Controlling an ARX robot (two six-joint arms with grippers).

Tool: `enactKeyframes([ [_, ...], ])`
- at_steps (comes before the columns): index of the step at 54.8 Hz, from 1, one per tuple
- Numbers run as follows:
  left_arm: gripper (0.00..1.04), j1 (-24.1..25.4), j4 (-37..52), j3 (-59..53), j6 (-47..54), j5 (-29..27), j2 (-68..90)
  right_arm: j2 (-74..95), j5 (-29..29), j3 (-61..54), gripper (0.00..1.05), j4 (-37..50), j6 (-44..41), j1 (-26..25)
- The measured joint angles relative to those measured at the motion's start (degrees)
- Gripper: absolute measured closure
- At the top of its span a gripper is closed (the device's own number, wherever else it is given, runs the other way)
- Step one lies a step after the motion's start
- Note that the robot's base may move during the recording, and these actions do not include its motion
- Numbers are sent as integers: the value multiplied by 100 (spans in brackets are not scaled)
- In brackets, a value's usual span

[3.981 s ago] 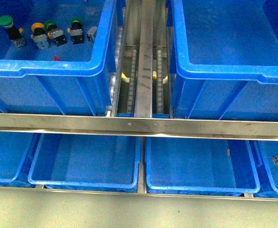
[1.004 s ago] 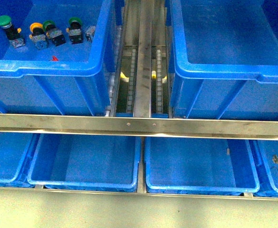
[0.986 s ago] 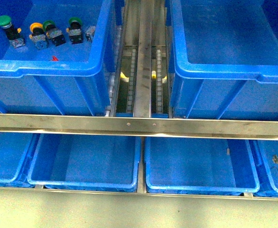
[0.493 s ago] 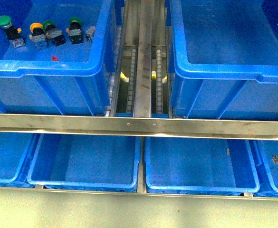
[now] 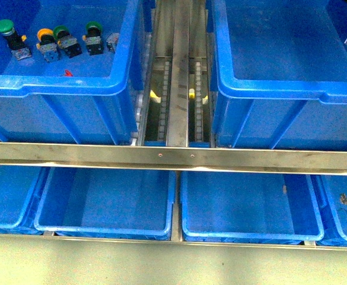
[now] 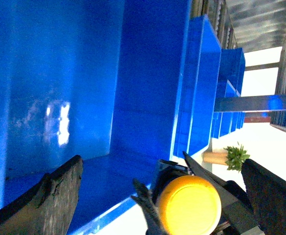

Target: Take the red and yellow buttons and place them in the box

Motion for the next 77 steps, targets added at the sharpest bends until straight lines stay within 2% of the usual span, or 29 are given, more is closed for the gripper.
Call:
enactKeyframes([
  [14,8,367,407,-927,404,-282,-581,20,15,-37,62,79,131,-149],
  [23,8,581,715,-1993,1093,-645,-1423,17,13,-57,62,92,175,-240],
  [33,8,890,1185,-3495,2321,-1403,-2444,-70,11,-116,62,87,330,-363],
  [41,8,1196,1320,-4572,2653,-1729,-3005,-358,28,-216,62,98,535,-485],
  [46,8,1425,1755,-5434,2883,-2223,-3580,-750,103,-455,62,122,809,-527],
  [47,10,1419,2063,-5622,3067,-2420,-3637,-828,111,-520,62,144,859,-529],
  [48,15,1421,2776,-5958,3399,-3067,-3757,-901,127,-581,62,170,925,-531],
  [50,22,1480,3692,-6446,3895,-3617,-3936,-1082,151,-719,62,184,1043,-540],
  [53,31,1587,4538,-7064,4478,-3897,-4264,-1325,168,-894,62,216,1200,-551],
  [56,40,1696,4988,-7547,4874,-3952,-4603,-1532,199,-1051,62,282,1340,-564],
  [65,67,1867,5034,-8174,5313,-3803,-5243,-2299,197,-1690,62,369,1790,-575],
  [73,101,2052,4741,-8577,5438,-3620,-5949,-3108,101,-2347,63,120,2245,-704],
  [77,102,2175,4575,-8706,5449,-3504,-6205,-3471,-17,-2520,63,-98,2376,-752],
])
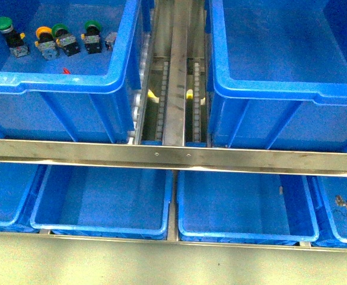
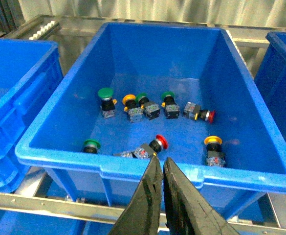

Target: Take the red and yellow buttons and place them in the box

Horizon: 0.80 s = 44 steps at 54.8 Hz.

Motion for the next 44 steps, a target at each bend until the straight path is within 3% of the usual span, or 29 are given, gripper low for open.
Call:
enactKeyframes([
  [7,102,352,-96,-245,13,289,-367,-619,-116,-149,63,-380,195,-15],
  [12,102,374,-13,-426,17,339,-501,-964,-52,-208,63,-645,317,-39],
  [24,102,374,-772,-551,31,363,-1357,-1412,186,-275,63,-970,437,195],
  [44,102,374,-1945,-555,31,367,-2643,-1355,1370,-354,63,-898,629,1578],
])
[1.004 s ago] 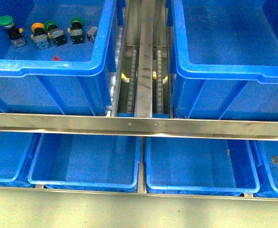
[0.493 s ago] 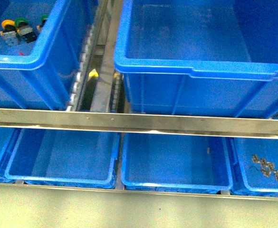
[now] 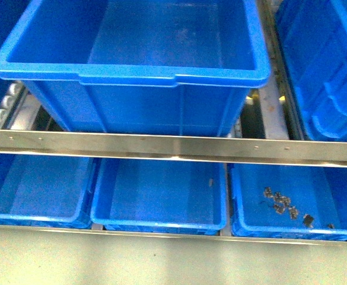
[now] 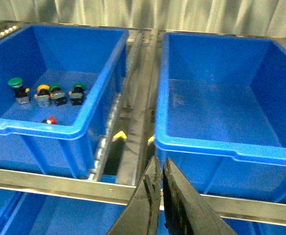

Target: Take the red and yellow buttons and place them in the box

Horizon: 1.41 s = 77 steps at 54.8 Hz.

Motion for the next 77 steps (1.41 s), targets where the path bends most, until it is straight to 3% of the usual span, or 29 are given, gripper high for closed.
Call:
enactKeyframes([
  [20,102,0,-994,-2,4,28,-1032,793,1060,197,63,627,15,1082],
  [26,102,0,-1224,-2,2,17,-1261,1060,1082,332,63,728,11,1305],
  [46,102,0,-1759,-2,2,9,-1805,1504,1453,520,63,940,13,1421],
  [50,102,0,-2579,-2,9,9,-2422,1563,1495,540,63,964,15,1412],
  [63,102,0,-2796,-2,13,7,-2739,1674,1381,577,63,1075,35,1043],
  [77,54,0,-2793,-2,13,9,-2741,3580,621,1805,63,1545,319,-166],
])
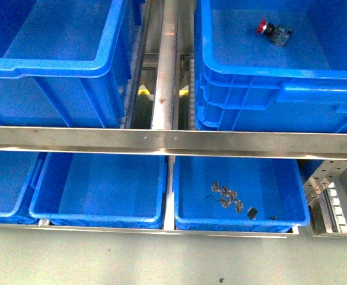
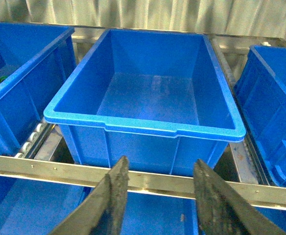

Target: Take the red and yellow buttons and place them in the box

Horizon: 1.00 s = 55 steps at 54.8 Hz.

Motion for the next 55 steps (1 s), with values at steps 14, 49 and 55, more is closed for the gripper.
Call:
enactKeyframes([
  [14,6,0,0,0,11,-2,0,3058,33,3226,63,-1235,313,-669],
  [49,8,0,0,0,9,0,0,6686,748,8540,63,-4194,1263,-695],
  [55,8,0,0,0,9,0,0,6977,828,8854,63,-4419,1220,-693],
])
